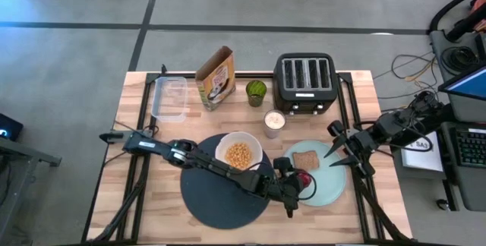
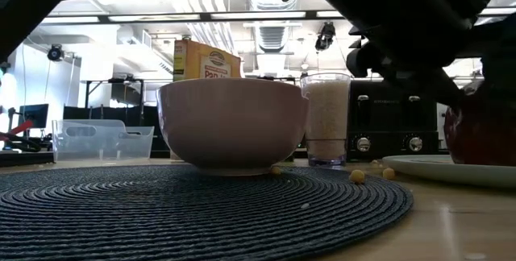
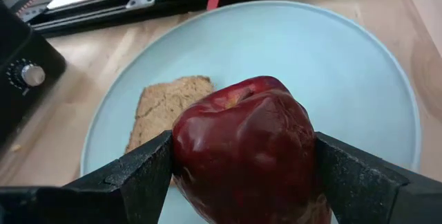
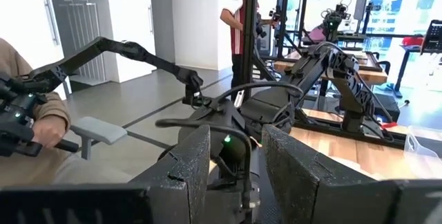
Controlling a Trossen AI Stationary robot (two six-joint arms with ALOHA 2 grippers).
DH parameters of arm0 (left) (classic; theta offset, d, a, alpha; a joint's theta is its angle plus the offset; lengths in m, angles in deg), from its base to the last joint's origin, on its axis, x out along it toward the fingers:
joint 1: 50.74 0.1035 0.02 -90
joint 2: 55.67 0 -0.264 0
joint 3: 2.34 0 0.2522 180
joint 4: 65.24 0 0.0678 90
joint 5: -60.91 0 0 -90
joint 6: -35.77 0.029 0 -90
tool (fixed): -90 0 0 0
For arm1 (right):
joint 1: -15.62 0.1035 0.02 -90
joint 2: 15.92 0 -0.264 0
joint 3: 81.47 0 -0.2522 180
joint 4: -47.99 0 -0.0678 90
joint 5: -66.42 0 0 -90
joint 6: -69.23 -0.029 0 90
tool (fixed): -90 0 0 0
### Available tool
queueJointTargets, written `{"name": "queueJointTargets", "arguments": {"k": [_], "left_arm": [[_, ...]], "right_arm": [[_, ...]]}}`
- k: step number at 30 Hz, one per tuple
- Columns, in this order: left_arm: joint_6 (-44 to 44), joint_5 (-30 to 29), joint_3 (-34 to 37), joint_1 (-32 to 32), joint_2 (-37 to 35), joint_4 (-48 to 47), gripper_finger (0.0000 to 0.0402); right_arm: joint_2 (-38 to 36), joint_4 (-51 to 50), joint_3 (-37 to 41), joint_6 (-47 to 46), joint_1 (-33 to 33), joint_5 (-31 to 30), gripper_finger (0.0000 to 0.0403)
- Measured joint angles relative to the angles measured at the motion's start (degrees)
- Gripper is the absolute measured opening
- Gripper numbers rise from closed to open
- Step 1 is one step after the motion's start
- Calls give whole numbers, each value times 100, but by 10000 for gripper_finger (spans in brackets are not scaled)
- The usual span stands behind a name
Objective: Arrange a breakfast setting
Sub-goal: Put the apple from the transparent bin on the light blue plate, then put the blue spoon on the left side of the white bowl on the dark blue table mat
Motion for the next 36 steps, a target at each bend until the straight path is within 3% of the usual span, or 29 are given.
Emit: {"name": "queueJointTargets", "arguments": {"k": [16, 24, 32, 36], "left_arm": [[-46, -109, -4, 57, 1, 19, 340], [414, -178, -222, 46, -30, -96, 341], [1260, -631, -1026, 56, -110, -1385, 341], [1703, -875, -1048, 78, -243, -1836, 331]], "right_arm": [[2, 2, 145, -110, 0, -76, 123], [5, -4, 190, -284, 0, -515, 123], [5, -281, 199, -855, 0, -1417, 123], [5, -349, 199, -1010, -2, -1680, 123]]}}
